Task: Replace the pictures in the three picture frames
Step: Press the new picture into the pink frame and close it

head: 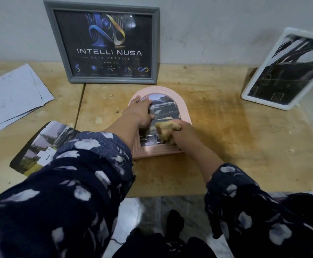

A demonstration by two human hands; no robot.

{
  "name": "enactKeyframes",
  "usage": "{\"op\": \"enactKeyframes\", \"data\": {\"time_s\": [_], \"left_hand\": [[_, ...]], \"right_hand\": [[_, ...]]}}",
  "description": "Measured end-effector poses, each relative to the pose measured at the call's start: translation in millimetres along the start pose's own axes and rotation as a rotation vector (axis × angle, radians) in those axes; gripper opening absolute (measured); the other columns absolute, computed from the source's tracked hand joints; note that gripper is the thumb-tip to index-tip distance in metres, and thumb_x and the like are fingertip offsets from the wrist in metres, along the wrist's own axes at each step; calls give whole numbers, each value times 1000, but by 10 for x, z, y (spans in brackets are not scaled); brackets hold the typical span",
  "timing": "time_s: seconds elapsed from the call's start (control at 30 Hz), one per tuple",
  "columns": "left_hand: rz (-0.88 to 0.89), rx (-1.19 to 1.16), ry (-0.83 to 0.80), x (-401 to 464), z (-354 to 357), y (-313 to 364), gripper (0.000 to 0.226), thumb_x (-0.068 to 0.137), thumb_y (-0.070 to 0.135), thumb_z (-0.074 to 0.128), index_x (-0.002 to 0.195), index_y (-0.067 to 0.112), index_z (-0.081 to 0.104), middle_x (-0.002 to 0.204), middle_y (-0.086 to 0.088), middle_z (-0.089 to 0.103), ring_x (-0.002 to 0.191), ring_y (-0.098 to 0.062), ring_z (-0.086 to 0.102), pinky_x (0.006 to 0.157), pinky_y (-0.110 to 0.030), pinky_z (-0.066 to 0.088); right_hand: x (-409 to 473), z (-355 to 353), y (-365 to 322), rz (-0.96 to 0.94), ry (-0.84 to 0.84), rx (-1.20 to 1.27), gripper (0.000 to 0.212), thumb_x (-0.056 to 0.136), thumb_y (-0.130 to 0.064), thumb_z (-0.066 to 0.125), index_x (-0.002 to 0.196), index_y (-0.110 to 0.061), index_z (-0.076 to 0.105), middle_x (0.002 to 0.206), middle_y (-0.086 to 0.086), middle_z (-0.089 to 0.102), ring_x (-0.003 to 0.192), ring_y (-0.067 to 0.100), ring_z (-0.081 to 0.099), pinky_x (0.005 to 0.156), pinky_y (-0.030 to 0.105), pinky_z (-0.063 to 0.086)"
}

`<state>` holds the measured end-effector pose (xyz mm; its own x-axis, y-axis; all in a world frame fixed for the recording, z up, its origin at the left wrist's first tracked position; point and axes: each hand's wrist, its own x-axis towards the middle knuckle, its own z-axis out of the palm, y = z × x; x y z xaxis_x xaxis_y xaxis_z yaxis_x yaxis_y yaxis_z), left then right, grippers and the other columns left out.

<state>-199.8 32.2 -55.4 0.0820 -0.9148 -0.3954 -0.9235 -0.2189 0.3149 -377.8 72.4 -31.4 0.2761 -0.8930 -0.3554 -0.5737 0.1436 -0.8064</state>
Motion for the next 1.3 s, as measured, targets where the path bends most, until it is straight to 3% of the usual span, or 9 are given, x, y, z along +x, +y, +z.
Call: {"op": "enactKeyframes", "data": {"time_s": [0.13,0.23,0.43,0.57,0.73,0.9,1.1,1.17,1.3], "left_hand": [[81,-354,191,-103,-78,-9,49,97,17,51,145,14,37,149,-16,35,136,-32,35,112,-37,29],[-135,-339,374,-284,-27,-49,52,98,23,48,145,10,30,153,-9,29,137,-32,28,109,-45,29],[-501,-358,269,-599,324,102,60,99,40,39,146,5,28,158,-8,19,141,-31,18,110,-48,23],[-483,-763,481,-686,326,106,42,101,28,37,140,13,35,127,-13,53,113,-33,49,93,-42,42],[-554,-1175,605,-949,211,-31,30,102,29,28,132,33,29,88,-6,58,83,-32,61,84,-49,53],[-623,-1225,825,-1360,53,-514,36,101,26,33,137,24,37,111,-2,53,98,-24,55,82,-35,51],[-718,-1295,1044,-1954,-83,-1317,19,91,23,39,77,20,50,67,-9,48,55,-24,49,52,-41,50],[-741,-1284,1116,-2123,-191,-1599,20,94,17,39,78,18,50,64,-8,44,46,-21,46,44,-31,45],[-794,-1236,1187,-2337,-275,-2178,20,85,26,42,68,23,52,63,-11,47,59,-29,46,59,-54,48]], "right_hand": [[-29,-262,54,188,174,212,27,87,5,44,78,-15,61,64,6,54,52,18,45,39,18,33],[-35,-368,116,248,259,347,26,89,2,44,78,-16,58,67,3,54,57,16,46,46,19,36],[25,-366,210,297,293,532,26,92,2,43,99,-13,63,82,6,62,69,19,55,57,25,46],[23,-396,169,349,270,619,23,92,4,44,97,-10,62,70,8,58,56,20,50,50,26,38],[141,-243,-79,300,141,519,21,89,-3,48,101,-12,63,78,11,62,52,21,49,38,22,32],[246,185,-461,255,53,525,19,86,-3,51,92,-17,62,92,12,69,81,31,68,67,40,57],[336,932,-959,249,-97,518,28,82,-7,50,107,-11,64,85,10,64,59,23,54,37,19,35],[403,1261,-1174,291,-169,538,47,75,-10,50,121,-15,59,95,10,65,70,26,59,47,22,46],[622,1900,-1447,306,-226,495,68,68,-15,47,136,-22,45,119,17,62,98,35,62,85,51,52]]}}
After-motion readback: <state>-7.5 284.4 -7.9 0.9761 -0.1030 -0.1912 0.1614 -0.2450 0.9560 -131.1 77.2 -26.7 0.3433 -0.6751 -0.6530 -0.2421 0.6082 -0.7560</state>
